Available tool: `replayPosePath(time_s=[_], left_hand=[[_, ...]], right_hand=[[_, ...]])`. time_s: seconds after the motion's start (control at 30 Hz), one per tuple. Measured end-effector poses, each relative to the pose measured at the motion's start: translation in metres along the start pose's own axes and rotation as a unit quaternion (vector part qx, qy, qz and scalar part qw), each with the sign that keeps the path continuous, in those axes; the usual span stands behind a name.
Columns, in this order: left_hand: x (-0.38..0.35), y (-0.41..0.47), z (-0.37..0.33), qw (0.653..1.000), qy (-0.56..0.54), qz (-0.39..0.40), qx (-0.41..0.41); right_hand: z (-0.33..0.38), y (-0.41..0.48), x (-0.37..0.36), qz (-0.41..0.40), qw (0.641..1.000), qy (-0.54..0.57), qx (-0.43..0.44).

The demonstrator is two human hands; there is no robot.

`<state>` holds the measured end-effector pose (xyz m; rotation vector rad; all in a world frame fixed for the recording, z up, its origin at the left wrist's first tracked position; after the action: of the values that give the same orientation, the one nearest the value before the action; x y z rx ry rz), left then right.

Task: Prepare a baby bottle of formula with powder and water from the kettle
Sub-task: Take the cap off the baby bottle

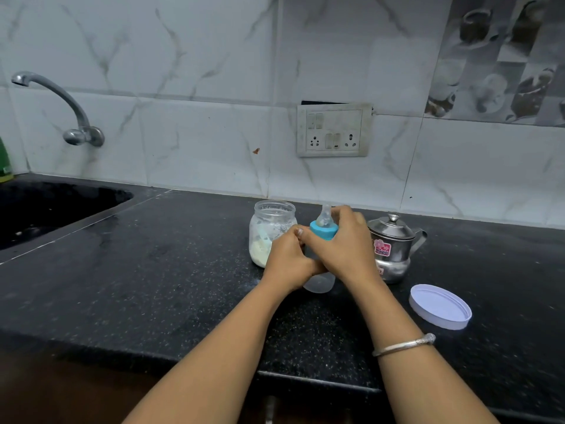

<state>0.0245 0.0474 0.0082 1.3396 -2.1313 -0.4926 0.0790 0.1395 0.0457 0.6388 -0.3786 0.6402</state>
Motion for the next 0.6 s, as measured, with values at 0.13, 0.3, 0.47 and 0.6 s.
replayPosePath(time_s=[0.13, 0.3, 0.47, 0.6], left_hand=[[0.0014, -0.0029, -0.0034, 1.000, -0.010, -0.007, 0.000], [0.0007, -0.0040, 0.0012, 0.999, -0.032, -0.005, 0.010], [0.0002, -0.0034, -0.0013, 1.000, -0.023, -0.006, 0.005], [0.0000, -0.0036, 0.0004, 1.000, -0.030, -0.008, 0.001]], right_hand=[[-0.0030, 0.0013, 0.0001, 0.005, 0.999, 0.028, -0.040], [-0.0089, 0.0042, 0.0027, 0.114, 0.977, 0.166, -0.067], [-0.0055, -0.0001, 0.0014, 0.053, 0.995, 0.079, -0.010], [-0.0042, 0.0001, 0.0018, 0.023, 0.996, 0.077, -0.027]])
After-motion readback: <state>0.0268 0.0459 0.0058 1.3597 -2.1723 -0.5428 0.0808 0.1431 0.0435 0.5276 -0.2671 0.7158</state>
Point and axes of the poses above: each hand's wrist, its own y-axis towards the middle knuckle, its own x-axis out of the back of the hand, z = x × y, the point moved 3 cm from there along y, towards the middle knuckle, and after that the axes turned 13 degrees about -x, right-handed, at the moved point
